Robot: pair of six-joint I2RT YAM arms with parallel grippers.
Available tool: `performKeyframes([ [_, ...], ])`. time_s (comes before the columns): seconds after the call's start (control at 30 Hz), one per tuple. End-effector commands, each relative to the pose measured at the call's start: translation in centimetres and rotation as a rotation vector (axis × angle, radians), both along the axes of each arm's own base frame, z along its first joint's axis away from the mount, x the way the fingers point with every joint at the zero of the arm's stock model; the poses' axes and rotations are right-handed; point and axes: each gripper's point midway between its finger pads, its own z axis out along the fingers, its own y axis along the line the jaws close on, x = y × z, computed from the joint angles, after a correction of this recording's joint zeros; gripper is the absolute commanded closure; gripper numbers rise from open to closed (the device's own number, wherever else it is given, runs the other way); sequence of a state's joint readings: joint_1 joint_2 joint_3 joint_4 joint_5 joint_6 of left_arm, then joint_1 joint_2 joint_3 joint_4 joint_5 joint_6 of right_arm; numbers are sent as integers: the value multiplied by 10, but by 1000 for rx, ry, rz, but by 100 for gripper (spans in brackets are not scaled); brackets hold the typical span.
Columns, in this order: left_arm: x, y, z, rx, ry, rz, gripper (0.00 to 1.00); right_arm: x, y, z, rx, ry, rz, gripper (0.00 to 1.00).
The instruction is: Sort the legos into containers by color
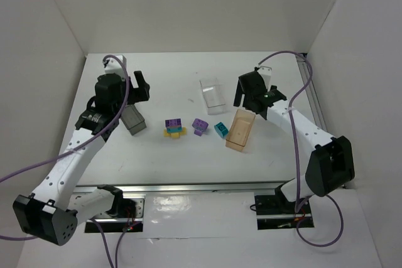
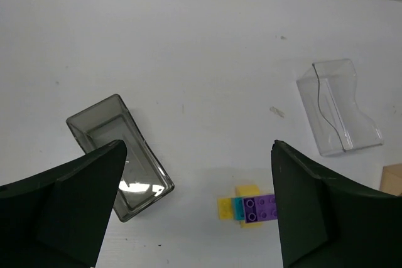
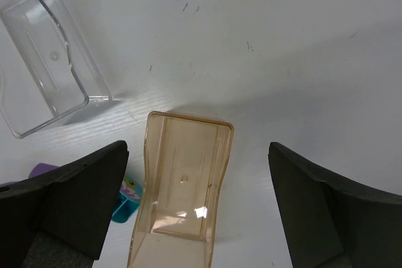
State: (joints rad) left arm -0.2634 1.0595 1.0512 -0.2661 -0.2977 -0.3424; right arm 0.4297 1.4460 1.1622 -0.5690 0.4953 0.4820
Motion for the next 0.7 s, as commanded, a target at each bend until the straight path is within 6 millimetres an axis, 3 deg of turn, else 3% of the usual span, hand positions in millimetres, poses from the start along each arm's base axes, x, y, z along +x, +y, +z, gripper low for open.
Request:
performKeyframes([
  [0.0, 0, -18, 2, -32, -3, -99, 0, 4, 12, 15, 40, -72, 35, 0],
  [0.17, 1, -19, -3, -64, 36, -79, 0, 5, 31, 29, 75, -84, 135, 0],
  [0.3, 3, -16, -10, -62, 51, -55, 0, 4, 69, 35, 93, -64, 320, 0],
  [0.53, -2, -10, -5, -80, 121, -42, 0, -15, 131, 16, 91, 23, 663, 1],
  [0.67, -3, -13, -12, -65, 148, -66, 0, -24, 142, -8, 16, 105, 723, 3],
])
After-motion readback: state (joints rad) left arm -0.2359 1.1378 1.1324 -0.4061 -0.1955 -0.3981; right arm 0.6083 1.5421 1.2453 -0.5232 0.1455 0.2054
